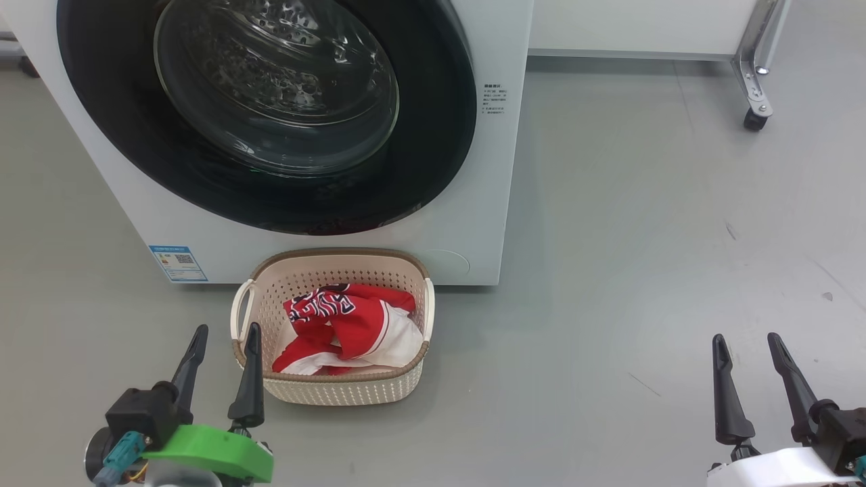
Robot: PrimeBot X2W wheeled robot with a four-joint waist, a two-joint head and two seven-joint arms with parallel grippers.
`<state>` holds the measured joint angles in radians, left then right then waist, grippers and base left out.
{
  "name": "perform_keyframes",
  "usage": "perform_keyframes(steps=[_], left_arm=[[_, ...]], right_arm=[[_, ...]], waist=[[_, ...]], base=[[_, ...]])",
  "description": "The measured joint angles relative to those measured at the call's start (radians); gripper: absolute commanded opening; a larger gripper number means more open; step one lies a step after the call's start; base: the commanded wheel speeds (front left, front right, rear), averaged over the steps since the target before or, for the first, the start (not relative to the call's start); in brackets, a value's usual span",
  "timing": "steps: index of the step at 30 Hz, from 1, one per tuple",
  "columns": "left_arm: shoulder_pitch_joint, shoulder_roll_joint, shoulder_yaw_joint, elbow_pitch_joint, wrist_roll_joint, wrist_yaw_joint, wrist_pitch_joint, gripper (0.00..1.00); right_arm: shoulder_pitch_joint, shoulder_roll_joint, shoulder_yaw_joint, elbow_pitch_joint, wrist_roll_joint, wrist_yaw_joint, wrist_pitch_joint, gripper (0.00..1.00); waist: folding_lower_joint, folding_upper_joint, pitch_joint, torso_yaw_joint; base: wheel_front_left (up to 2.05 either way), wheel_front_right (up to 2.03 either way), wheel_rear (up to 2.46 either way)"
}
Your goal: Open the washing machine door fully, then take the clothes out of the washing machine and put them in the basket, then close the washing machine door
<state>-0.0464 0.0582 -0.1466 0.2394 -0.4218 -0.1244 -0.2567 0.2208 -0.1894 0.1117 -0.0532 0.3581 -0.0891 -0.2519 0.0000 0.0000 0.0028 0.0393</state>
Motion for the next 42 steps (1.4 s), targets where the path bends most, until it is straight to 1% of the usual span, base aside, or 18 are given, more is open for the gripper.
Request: perform_keyframes(steps=[3,6,24,27,30,34,35,39,42], left_arm=[[0.000,0.000,0.000,0.000,-0.001,0.000,0.000,1.00],[0.000,-0.001,-0.001,0.000,-0.005,0.000,0.000,1.00],[0.000,-0.001,-0.009,0.000,-0.010,0.000,0.000,1.00],[0.000,-0.001,-0.009,0.000,-0.010,0.000,0.000,1.00],[0.000,-0.001,-0.007,0.000,-0.010,0.000,0.000,1.00],[0.000,-0.001,-0.010,-0.001,-0.031,0.000,0.000,1.00],[0.000,-0.002,-0.014,0.001,-0.034,0.000,0.000,0.00],[0.022,-0.013,-0.022,0.045,-0.034,0.000,0.000,0.00],[0.036,-0.014,-0.022,0.049,-0.045,0.000,0.000,0.00]], right_arm=[[0.000,0.001,0.000,0.000,0.000,0.000,0.000,1.00],[0.004,0.002,-0.002,0.000,0.000,0.008,0.000,1.00],[0.008,0.011,-0.013,0.001,-0.009,0.009,0.000,1.00],[0.008,0.015,-0.014,0.001,-0.009,0.016,0.000,1.00],[0.008,0.016,-0.016,0.002,-0.009,0.016,0.000,1.00],[0.008,0.017,-0.019,0.002,-0.010,0.017,0.000,1.00],[0.008,0.018,-0.019,0.004,-0.010,0.017,0.000,0.00],[0.016,0.041,-0.009,0.048,-0.010,0.016,0.002,0.00],[0.019,0.048,-0.004,0.055,0.000,0.017,0.002,0.00]], waist=[[0.0000,0.0000,0.000,0.001],[0.0000,0.0000,0.000,0.002],[0.0000,0.0000,0.004,0.003],[0.0000,0.0000,0.005,0.003],[0.0000,0.0000,0.005,0.002],[0.0000,0.0000,0.005,0.002],[0.0000,0.0000,0.005,0.002],[0.0000,0.0000,0.005,0.002],[0.0000,0.0000,0.005,0.001]], base=[[0.00,0.00,0.00],[0.00,0.00,0.00],[0.00,0.00,0.00],[0.00,0.00,0.00],[0.00,0.00,0.00],[0.00,0.00,0.00],[0.00,0.00,0.00],[0.00,0.00,0.00],[0.00,0.00,0.00]])
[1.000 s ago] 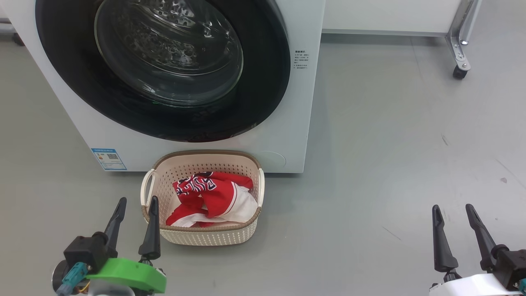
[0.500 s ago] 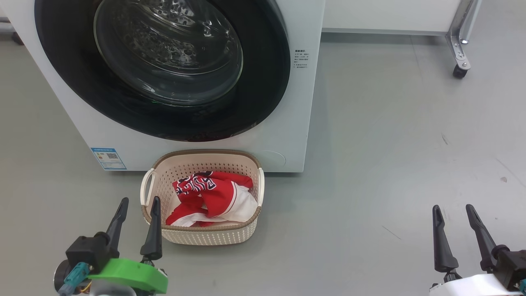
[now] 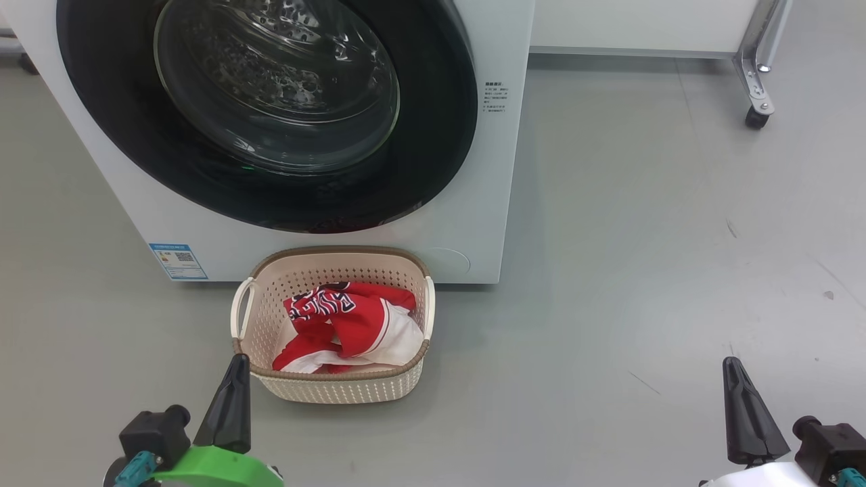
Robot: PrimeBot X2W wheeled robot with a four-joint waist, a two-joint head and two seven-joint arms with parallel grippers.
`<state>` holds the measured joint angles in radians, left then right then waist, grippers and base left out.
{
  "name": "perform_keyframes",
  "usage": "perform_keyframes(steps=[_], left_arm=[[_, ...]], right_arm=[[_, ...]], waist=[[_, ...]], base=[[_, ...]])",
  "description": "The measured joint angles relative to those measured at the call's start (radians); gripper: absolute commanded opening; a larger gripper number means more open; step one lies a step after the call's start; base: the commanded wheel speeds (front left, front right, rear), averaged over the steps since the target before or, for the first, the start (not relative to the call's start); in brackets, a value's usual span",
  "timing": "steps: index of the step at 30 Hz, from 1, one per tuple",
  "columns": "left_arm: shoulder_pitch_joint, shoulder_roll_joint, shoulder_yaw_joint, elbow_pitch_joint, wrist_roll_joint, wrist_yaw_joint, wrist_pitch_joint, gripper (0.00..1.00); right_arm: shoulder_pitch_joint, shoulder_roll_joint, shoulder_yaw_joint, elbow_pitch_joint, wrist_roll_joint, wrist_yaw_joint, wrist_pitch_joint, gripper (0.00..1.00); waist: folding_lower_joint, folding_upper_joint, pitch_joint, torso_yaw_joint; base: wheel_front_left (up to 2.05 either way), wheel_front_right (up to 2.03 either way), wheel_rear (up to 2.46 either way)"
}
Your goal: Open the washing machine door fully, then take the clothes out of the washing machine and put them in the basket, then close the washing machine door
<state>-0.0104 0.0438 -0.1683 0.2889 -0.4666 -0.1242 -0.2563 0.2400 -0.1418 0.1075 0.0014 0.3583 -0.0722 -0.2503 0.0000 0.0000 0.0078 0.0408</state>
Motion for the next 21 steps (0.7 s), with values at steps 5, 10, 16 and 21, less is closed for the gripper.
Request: perform_keyframes(steps=[5,10,16,21], left_arm=[[0.000,0.000,0.002,-0.004,-0.045,0.000,0.009,0.00],[0.000,0.000,0.008,-0.007,-0.117,0.000,0.025,0.00],[0.000,-0.001,0.022,-0.009,-0.191,0.000,0.046,0.00],[0.000,-0.001,0.032,-0.011,-0.231,0.000,0.062,0.00]], right_arm=[[0.000,0.003,0.003,-0.001,0.044,0.009,0.000,0.00],[0.000,0.010,0.003,-0.002,0.115,0.016,0.008,0.00],[-0.002,0.016,-0.012,0.001,0.210,0.024,0.027,0.00],[-0.010,0.018,-0.020,0.007,0.261,0.029,0.039,0.00]], waist=[[0.0000,0.0000,0.000,-0.003],[0.0000,0.0000,0.000,-0.005],[0.0000,0.0000,0.000,-0.007],[0.0000,0.0000,0.000,-0.008]], base=[[0.00,0.00,0.00],[0.00,0.00,0.00],[0.00,0.00,0.00],[0.00,0.00,0.00]])
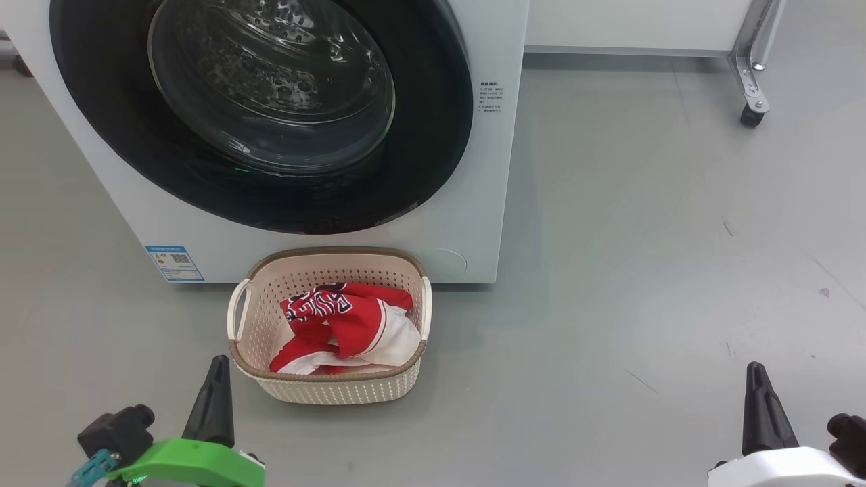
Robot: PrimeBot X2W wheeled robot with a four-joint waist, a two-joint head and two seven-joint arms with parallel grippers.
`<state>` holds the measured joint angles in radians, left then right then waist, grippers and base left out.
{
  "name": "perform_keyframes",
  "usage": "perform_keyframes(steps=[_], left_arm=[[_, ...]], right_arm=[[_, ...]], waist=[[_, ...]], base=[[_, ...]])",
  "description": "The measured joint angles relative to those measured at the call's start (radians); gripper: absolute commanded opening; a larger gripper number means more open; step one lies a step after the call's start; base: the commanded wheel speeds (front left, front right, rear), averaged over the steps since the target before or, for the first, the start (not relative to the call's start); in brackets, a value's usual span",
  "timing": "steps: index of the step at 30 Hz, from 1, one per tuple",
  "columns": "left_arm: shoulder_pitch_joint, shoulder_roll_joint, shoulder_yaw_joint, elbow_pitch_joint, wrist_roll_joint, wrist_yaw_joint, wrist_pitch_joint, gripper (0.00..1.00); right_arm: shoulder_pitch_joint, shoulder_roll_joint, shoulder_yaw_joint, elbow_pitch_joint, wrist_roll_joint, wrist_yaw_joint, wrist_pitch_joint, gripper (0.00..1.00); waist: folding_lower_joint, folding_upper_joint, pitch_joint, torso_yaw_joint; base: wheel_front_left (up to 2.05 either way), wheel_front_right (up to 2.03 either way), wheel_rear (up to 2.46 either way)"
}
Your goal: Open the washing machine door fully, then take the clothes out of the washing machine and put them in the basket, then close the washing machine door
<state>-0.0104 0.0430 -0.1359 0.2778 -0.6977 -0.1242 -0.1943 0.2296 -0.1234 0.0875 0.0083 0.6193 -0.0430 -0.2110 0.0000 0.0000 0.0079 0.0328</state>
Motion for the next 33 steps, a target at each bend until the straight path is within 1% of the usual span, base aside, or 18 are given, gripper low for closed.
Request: perform_keyframes(steps=[5,8,14,16,20,27,30,33], left_arm=[[0.000,0.000,0.009,-0.001,-0.054,0.000,0.017,0.00],[0.000,0.000,0.015,-0.002,-0.091,0.000,0.027,0.00],[0.000,0.000,0.030,-0.002,-0.158,0.000,0.049,0.00],[0.000,0.001,0.034,-0.002,-0.177,0.000,0.054,0.00],[-0.001,0.001,0.041,-0.002,-0.224,0.000,0.067,0.00],[-0.002,0.002,0.056,-0.002,-0.301,0.000,0.089,0.00],[-0.003,0.002,0.063,-0.002,-0.341,0.000,0.098,0.00],[-0.004,0.002,0.069,-0.002,-0.371,0.000,0.110,0.00]], right_arm=[[-0.012,0.000,-0.009,0.010,0.064,0.002,0.018,0.00],[-0.023,0.000,-0.013,0.016,0.101,0.011,0.024,0.00],[-0.040,0.000,-0.024,0.031,0.180,0.016,0.044,0.00],[-0.046,0.000,-0.027,0.037,0.206,0.023,0.052,0.00],[-0.058,0.000,-0.034,0.049,0.257,0.025,0.063,0.00],[-0.081,0.001,-0.044,0.069,0.347,0.042,0.084,0.00],[-0.090,0.001,-0.047,0.078,0.386,0.042,0.093,0.00],[-0.101,0.002,-0.053,0.087,0.424,0.052,0.102,0.00]], waist=[[0.0000,0.0000,0.000,-0.002],[0.0000,0.0000,0.000,-0.003],[0.0000,0.0000,0.000,-0.005],[0.0000,0.0000,0.000,-0.006],[0.0000,0.0000,-0.001,-0.008],[0.0000,0.0000,-0.001,-0.010],[0.0000,0.0000,-0.001,-0.012],[0.0000,0.0000,-0.001,-0.013]], base=[[0.00,0.00,0.00],[0.00,0.00,0.00],[0.00,0.00,0.00],[0.00,0.00,0.00],[0.00,0.00,0.00],[0.00,0.00,0.00],[0.00,0.00,0.00],[0.00,0.00,0.00]])
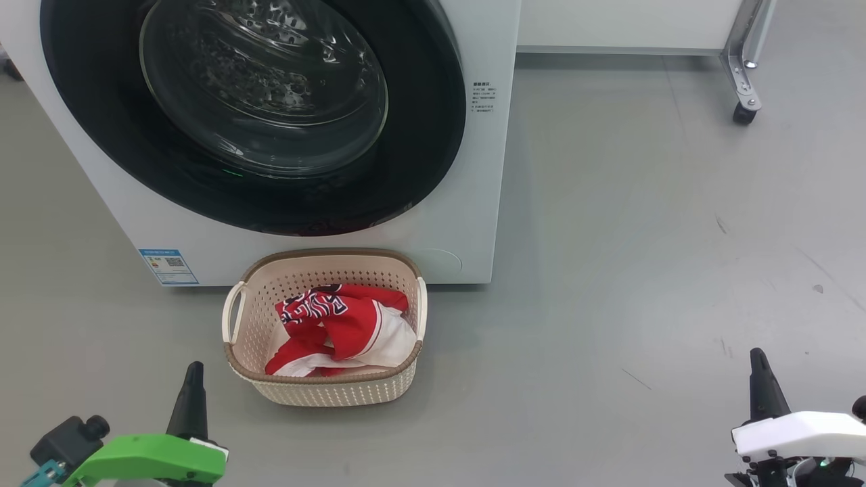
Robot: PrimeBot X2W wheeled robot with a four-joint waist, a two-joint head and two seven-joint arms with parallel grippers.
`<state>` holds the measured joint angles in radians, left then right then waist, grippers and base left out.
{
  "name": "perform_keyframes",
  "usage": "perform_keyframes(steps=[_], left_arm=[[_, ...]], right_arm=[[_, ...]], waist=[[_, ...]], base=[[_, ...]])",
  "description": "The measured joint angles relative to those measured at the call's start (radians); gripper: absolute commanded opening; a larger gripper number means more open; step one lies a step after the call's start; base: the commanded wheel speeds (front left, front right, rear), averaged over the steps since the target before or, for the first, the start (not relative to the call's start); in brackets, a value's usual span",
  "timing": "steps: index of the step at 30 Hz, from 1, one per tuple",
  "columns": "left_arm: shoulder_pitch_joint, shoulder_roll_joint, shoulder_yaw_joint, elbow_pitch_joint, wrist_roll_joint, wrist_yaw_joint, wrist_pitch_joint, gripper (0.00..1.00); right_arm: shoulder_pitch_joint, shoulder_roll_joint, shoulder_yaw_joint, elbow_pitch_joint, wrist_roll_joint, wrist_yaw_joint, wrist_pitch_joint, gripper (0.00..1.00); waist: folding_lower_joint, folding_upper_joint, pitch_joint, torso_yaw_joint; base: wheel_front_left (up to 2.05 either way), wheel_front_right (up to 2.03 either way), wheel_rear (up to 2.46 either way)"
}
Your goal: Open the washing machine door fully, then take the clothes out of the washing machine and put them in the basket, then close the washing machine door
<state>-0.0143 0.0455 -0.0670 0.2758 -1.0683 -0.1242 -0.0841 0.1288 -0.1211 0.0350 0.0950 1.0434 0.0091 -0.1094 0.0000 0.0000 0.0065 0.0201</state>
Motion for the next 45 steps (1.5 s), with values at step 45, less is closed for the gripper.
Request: perform_keyframes(steps=[45], left_arm=[[-0.033,0.007,0.095,0.001,-0.522,0.000,0.146,0.00]], right_arm=[[-0.153,0.017,-0.067,0.144,0.580,0.095,0.131,0.00]], waist=[[0.0000,0.0000,-0.003,-0.018]], base=[[0.00,0.00,0.00]])
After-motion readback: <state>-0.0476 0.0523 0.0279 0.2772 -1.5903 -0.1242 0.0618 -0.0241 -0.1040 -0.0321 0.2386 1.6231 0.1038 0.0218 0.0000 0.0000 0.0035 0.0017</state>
